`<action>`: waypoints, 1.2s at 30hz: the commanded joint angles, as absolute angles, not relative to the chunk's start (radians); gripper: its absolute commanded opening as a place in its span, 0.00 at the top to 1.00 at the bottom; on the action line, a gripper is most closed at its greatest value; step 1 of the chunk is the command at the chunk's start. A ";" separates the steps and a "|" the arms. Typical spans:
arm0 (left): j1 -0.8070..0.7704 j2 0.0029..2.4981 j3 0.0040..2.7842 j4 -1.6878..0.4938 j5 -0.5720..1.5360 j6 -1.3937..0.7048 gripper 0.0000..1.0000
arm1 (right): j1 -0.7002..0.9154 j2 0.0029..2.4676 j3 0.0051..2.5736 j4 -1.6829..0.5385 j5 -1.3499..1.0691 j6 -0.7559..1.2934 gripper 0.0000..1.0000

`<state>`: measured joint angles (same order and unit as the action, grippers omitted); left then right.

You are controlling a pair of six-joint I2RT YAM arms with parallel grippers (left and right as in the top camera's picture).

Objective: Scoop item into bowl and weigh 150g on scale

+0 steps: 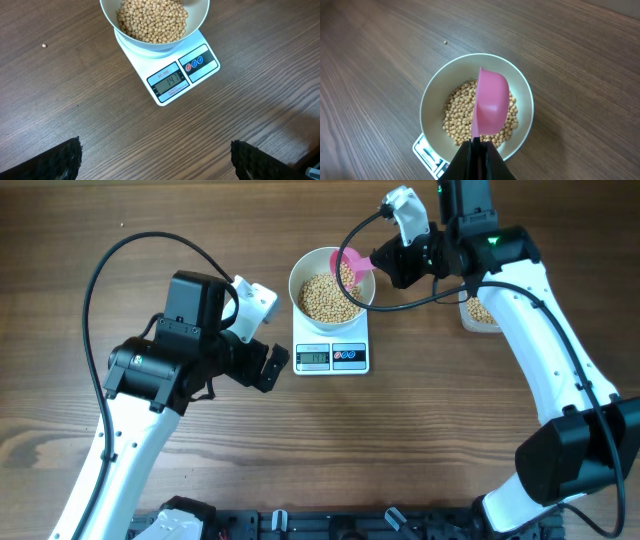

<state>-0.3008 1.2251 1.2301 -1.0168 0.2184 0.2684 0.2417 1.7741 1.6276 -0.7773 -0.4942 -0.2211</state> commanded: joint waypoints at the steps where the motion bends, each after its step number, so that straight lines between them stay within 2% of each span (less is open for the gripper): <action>1: -0.295 1.223 1.241 -1.014 0.224 0.281 0.00 | 0.245 1.758 1.644 -0.771 -0.471 -0.202 0.96; 31: -0.295 1.223 1.241 -1.014 0.224 0.281 0.00 | 0.245 1.758 1.644 -0.771 -0.472 -0.199 0.96; 36: -0.295 1.223 1.241 -1.014 0.224 0.281 0.00 | 0.238 1.758 1.644 -0.771 -0.533 -0.176 0.96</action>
